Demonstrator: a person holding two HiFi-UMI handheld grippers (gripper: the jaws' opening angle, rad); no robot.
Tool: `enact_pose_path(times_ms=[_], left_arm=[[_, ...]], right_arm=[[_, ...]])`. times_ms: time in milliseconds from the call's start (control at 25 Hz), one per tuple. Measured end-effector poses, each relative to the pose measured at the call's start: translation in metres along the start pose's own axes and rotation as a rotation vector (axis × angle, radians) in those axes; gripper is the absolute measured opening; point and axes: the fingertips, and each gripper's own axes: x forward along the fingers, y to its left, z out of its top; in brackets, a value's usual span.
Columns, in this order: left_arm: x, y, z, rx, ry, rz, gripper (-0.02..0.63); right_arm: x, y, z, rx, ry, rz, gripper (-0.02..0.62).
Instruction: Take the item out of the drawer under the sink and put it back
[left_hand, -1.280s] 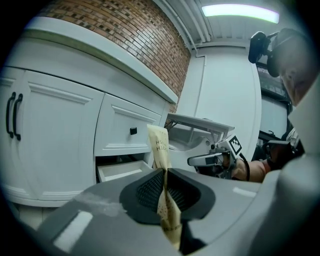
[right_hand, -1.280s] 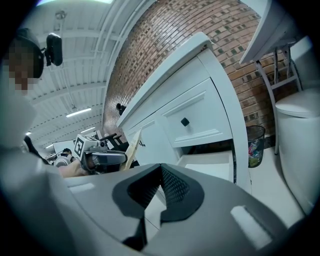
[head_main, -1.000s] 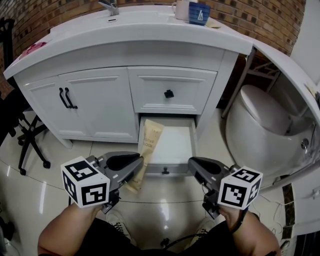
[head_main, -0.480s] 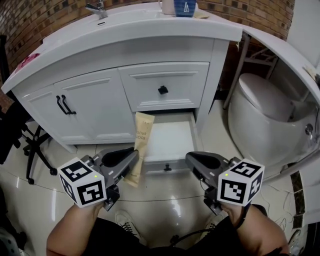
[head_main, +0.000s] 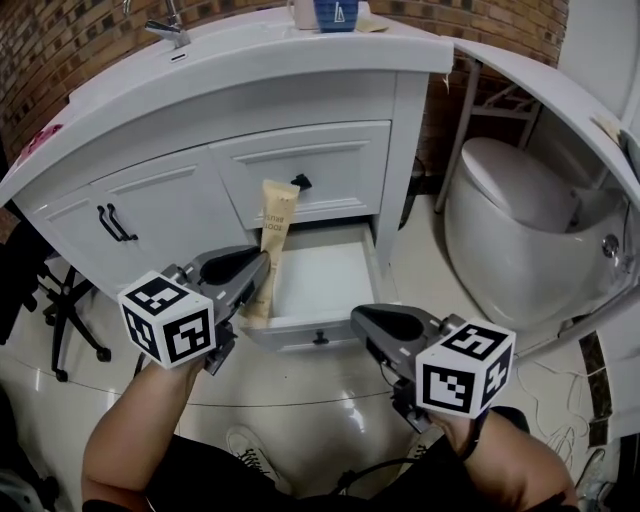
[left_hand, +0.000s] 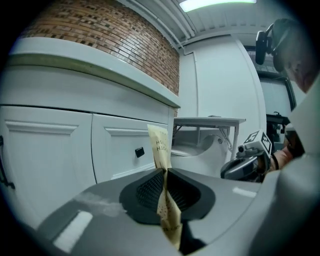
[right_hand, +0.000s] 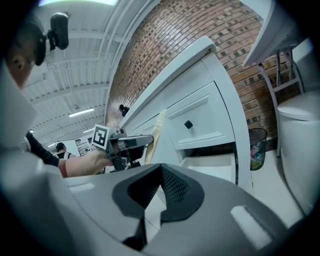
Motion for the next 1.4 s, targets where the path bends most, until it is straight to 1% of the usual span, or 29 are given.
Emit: enact_pose_path(times_ms=[80,160,320,400,480,560,720,880,960,1160,1240,1400], left_arm=[[0.018,0.009,0.001,0.033,0.022,0.009,0.035],[0.038,0.014,-0.003,0.051,0.057,0.002,0.035],[0.078,0.021,-0.023,0.073,0.143,-0.008,0.035],[0.095,0.022,-0.035,0.075,0.189,-0.026,0.035],[0.109,0.02,-0.048,0.085,0.245,-0.062,0.037],[0.122,0.017,-0.063,0.115,0.31,-0.087,0.037],[0.14,0.017,-0.09,0.165,0.44,-0.116,0.037],[0.152,0.02,-0.111,0.235,0.543,-0.129,0.037],[0.156,0.022,-0.119,0.249,0.579,-0.141,0.037],[0.166,0.025,-0.138,0.247,0.66,-0.179,0.038],[0.169,0.028,-0.144,0.254,0.68,-0.181,0.038],[0.173,0.033,-0.15,0.242,0.7,-0.18,0.04]], right_arm=[[-0.003,-0.001,0.002,0.005,-0.008,-0.002,0.005],[-0.005,-0.003,0.004,0.004,-0.013,-0.01,0.005],[-0.004,-0.01,0.006,0.008,-0.015,-0.021,0.005],[-0.003,-0.012,0.007,0.01,-0.018,-0.023,0.005],[-0.002,-0.014,0.009,0.011,-0.021,-0.021,0.005],[-0.001,-0.016,0.009,0.013,-0.017,-0.02,0.005],[0.003,-0.02,0.005,0.02,0.0,-0.016,0.005],[0.006,-0.023,0.005,0.024,0.011,-0.011,0.005],[0.007,-0.023,0.005,0.028,0.013,-0.01,0.005],[0.009,-0.023,0.005,0.027,0.015,-0.005,0.005],[0.008,-0.024,0.006,0.029,0.015,-0.005,0.005],[0.006,-0.025,0.005,0.034,0.014,-0.007,0.005]])
